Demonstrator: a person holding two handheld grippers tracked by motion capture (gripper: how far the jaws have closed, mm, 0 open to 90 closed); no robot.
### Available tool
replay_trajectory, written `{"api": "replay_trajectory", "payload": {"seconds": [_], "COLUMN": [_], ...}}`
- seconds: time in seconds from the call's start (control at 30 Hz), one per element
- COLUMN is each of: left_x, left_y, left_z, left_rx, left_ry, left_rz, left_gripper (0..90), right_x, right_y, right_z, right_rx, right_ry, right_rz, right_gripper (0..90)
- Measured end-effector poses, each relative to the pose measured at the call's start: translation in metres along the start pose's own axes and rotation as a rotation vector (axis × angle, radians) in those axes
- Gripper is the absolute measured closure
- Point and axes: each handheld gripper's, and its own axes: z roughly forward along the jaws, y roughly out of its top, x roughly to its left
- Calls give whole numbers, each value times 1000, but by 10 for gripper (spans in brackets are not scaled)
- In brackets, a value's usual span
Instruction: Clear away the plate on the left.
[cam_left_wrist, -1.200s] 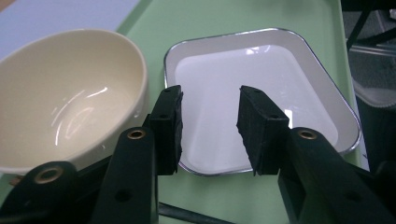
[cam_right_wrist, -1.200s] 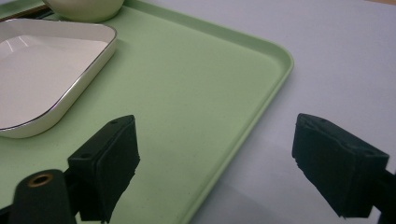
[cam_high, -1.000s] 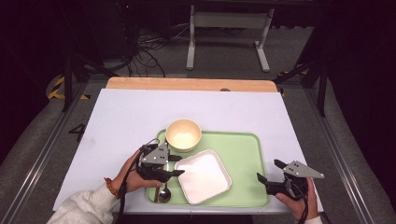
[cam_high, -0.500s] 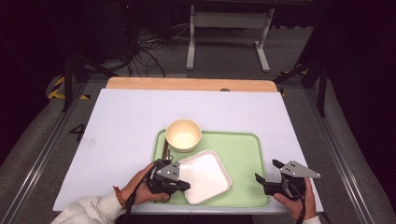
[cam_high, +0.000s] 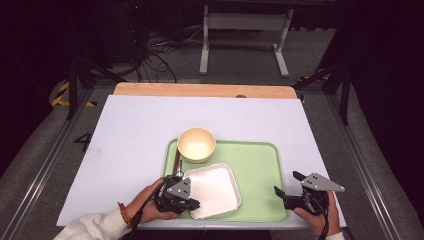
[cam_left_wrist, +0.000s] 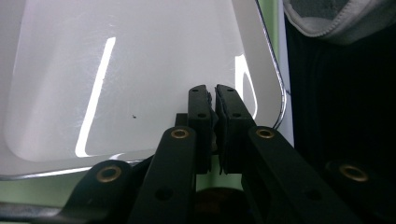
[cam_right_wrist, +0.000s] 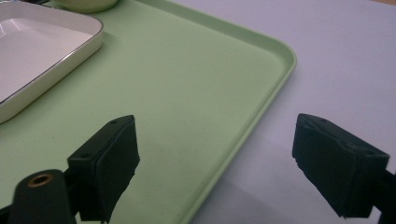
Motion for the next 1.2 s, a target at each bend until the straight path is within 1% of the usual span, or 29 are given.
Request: {"api": "replay_trajectory", "payload": {"seconds": [0.07,0.1,0.17,0.3,0.4,0.53,0.6,0.73,0.87,1.03,1.2], "left_x": [0,1,2,3,4,4,5,4,5,5,5], "left_y": [-3,-5,-9,-15,-22,-26,-27,-32,-32,-32,-31], "left_z": [-2,-4,-7,-11,-15,-18,-19,-22,-22,-22,-22], "left_rx": [1,3,-3,-8,-19,-27,-30,-35,-38,-40,-32], "left_ry": [8,4,4,4,-3,-3,-3,0,2,4,12], "left_rz": [-4,-6,-22,-36,-61,-74,-73,-83,-85,-75,-66], "left_gripper": [847,846,831,827,826,816,814,799,798,803,803], "right_x": [0,0,0,0,0,0,0,0,0,0,0], "right_y": [0,0,0,0,0,0,0,0,0,0,1], "right_z": [0,0,0,1,1,1,1,2,2,1,0], "right_rx": [-1,-2,-1,4,5,6,6,8,9,8,4], "right_ry": [-1,-1,0,-1,-1,-2,-1,-1,0,-6,-11], "right_rz": [0,-1,0,-2,-2,-5,-5,-5,-6,-7,-7], "right_gripper": [150,150,149,150,149,149,149,149,149,149,149]}}
